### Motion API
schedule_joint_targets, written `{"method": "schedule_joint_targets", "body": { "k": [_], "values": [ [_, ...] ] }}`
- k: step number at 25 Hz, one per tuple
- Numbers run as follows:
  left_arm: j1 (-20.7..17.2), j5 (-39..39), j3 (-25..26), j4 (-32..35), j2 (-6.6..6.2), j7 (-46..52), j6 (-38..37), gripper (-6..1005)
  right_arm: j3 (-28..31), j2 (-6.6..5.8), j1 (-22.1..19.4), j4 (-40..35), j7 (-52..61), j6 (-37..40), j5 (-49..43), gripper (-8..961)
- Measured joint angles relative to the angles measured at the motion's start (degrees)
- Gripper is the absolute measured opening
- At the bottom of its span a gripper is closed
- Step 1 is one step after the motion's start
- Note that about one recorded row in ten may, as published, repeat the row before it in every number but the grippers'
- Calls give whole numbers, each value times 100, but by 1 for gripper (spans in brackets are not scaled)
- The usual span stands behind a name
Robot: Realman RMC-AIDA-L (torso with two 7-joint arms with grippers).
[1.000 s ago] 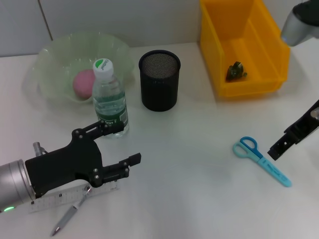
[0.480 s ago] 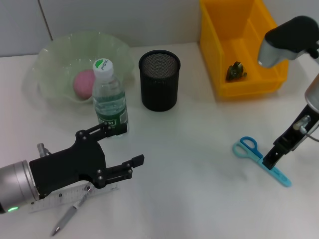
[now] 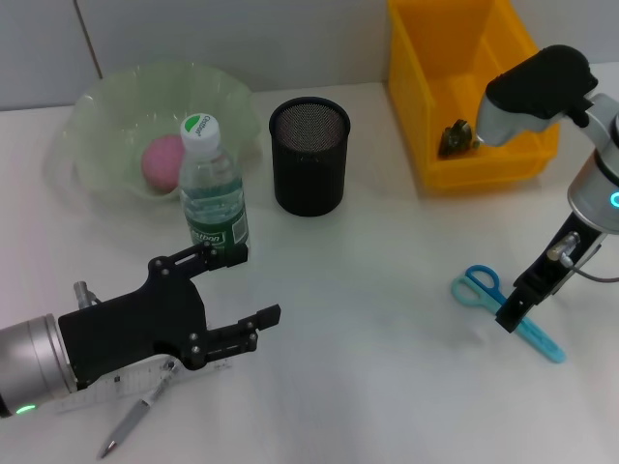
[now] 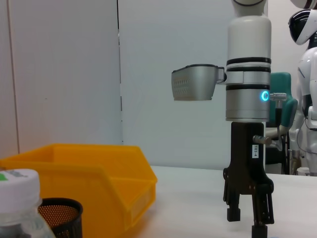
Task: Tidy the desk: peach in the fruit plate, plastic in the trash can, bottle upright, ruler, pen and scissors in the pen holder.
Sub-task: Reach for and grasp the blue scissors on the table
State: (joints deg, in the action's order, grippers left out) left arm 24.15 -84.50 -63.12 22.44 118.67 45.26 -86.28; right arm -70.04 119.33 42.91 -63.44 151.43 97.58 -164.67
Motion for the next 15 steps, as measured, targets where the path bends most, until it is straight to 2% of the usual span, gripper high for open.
{"method": "schedule_joint_targets", "body": {
  "k": [15],
  "values": [
    [-14,-5,-16,-12,-7,3,-33,785,-164,12,-24,269,77,-292,96,823]
  ]
}}
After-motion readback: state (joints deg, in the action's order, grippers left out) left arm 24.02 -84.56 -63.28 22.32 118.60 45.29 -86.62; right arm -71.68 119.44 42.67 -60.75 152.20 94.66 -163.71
